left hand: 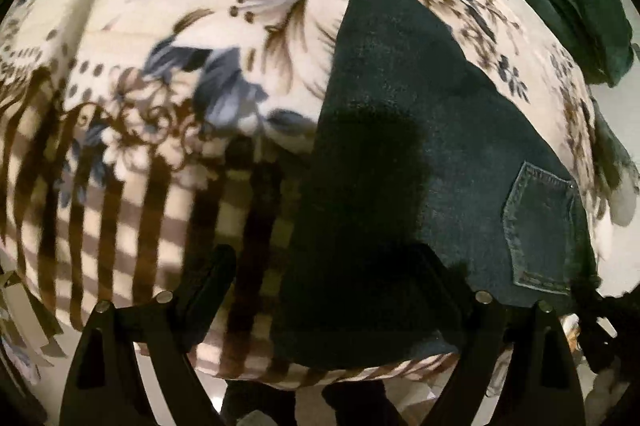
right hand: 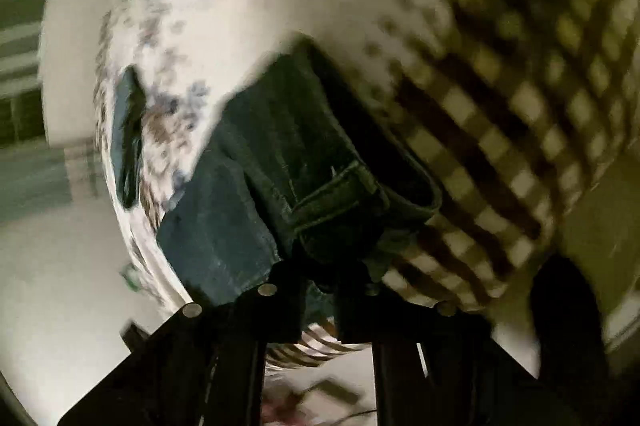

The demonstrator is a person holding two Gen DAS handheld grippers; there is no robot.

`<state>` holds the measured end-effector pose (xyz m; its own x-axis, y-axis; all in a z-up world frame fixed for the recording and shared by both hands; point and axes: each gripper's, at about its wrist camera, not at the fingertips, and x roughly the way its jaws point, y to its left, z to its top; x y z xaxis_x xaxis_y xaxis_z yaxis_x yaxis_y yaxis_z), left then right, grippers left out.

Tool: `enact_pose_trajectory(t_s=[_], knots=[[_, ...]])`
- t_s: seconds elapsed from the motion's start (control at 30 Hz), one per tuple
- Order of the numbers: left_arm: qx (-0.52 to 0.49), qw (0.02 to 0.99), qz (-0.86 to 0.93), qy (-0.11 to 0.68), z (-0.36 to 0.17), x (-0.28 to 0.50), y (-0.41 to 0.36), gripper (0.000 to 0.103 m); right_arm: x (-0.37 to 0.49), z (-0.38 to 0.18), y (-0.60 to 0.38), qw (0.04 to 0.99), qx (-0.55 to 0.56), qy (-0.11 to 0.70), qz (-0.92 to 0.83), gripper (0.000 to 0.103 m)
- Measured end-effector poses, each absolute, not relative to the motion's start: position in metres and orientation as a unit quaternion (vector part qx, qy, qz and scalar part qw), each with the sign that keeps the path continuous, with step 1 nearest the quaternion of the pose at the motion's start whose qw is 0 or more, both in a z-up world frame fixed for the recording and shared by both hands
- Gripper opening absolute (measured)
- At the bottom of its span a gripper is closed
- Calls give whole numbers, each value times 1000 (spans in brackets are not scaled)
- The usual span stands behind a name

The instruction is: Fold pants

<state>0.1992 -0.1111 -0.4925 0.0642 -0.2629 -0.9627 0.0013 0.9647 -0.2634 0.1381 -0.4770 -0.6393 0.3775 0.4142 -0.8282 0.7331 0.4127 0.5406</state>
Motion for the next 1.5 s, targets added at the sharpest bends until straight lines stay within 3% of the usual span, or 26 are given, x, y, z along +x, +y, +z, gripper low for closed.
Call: enact_pose_trajectory(t_s=[0.07,0.17,0.2,0.23,0.4,0.43,0.63,0.77,0.97,1.0,1.03,1.07,1.1,1.13,1.23,1.5], knots=[[-90,719,-104,681,-495,201,-113,93,135,-627,-468,654,491,558,-137,10],[-80,713,-115,687,-502,201,-115,93,122,-661,-472,623,488,592,-152,17],[-82,710,-118,689,-503,202,-114,93,121,-682,-472,599,510,602,-139,28],[-91,707,-122,691,-503,202,-112,93,118,-689,-475,591,524,598,-137,46],[-123,721,-145,666,-487,210,-106,93,100,-677,-475,617,578,528,-83,74],[-123,724,-148,662,-487,213,-107,93,98,-680,-470,617,582,525,-68,75],[-157,712,-162,665,-517,240,-113,93,116,-726,-445,604,642,473,-19,75],[-168,713,-170,659,-524,247,-118,93,130,-726,-445,631,657,412,-9,75],[-177,716,-177,652,-531,252,-125,93,159,-742,-441,618,657,432,12,84],[-182,720,-183,644,-527,251,-126,83,163,-740,-440,613,661,432,17,86],[-186,725,-188,635,-522,250,-127,58,167,-738,-439,611,662,433,21,84],[-183,728,-185,634,-519,248,-126,50,170,-734,-437,615,659,433,24,80],[-183,731,-183,632,-515,247,-127,37,172,-729,-435,622,652,434,22,63],[-196,729,-188,628,-510,246,-124,26,173,-725,-432,629,640,441,15,53],[-195,735,-196,620,-490,241,-127,20,176,-708,-424,639,626,448,5,44],[-189,741,-208,610,-421,238,-134,18,200,-640,-418,653,595,470,-2,40]])
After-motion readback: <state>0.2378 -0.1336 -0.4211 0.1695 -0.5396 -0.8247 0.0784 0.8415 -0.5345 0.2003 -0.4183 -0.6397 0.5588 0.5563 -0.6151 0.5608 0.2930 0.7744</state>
